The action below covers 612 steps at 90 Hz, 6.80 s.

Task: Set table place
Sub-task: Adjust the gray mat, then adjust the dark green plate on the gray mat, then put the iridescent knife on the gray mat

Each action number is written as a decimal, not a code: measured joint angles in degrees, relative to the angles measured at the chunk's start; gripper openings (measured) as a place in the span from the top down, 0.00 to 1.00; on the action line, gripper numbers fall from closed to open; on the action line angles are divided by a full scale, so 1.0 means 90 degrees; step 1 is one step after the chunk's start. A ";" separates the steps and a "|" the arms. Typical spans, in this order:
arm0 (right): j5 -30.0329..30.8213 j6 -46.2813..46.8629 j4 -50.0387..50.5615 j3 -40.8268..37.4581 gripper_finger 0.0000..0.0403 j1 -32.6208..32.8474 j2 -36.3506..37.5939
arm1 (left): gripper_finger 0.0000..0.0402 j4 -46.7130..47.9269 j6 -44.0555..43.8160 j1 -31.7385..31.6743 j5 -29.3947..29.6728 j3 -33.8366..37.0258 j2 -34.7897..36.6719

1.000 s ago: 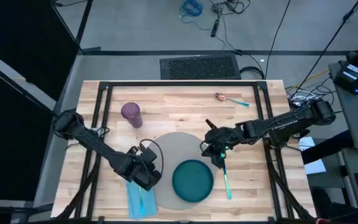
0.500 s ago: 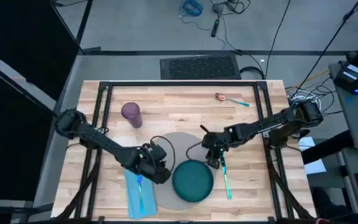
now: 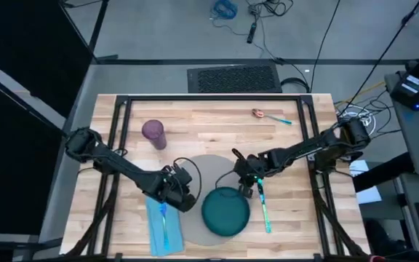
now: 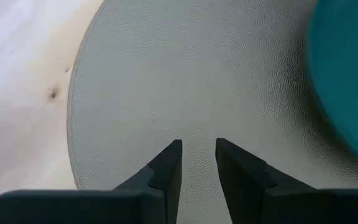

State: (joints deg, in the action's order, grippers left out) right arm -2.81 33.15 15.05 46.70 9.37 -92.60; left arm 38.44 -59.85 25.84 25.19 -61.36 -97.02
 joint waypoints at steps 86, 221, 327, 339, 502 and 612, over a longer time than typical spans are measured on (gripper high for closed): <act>-0.0169 -0.0087 0.0194 0.0027 1.00 -0.0527 -0.0407 | 0.79 0.0005 0.0078 0.0041 -0.0005 -0.0002 -0.0001; 0.0285 0.2130 0.1061 0.0883 0.90 0.1890 0.0610 | 0.79 -0.0404 0.0425 0.0287 -0.0053 -0.0010 -0.0001; 0.0813 0.2858 0.1152 0.0877 0.96 0.2348 -0.0364 | 0.79 -0.0617 0.0536 0.0355 -0.0019 -0.0010 -0.0001; 0.0821 0.2755 0.0916 0.0882 0.99 0.2348 -0.0364 | 0.79 -0.0616 0.0536 0.0355 -0.0019 -0.0010 0.0000; 0.0102 0.1236 0.0916 0.2790 0.85 0.1452 -0.1834 | 0.79 -0.0736 0.0740 0.0447 0.0044 -0.0005 -0.0001; 0.1117 0.5154 0.3832 0.1084 0.73 0.2471 -0.0311 | 0.79 -0.0877 0.0689 0.0658 0.0095 -0.0005 -0.0001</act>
State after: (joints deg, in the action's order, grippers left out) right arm 7.25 79.54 49.55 56.45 31.60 -95.39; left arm 30.55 -53.65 31.77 26.04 -61.41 -97.03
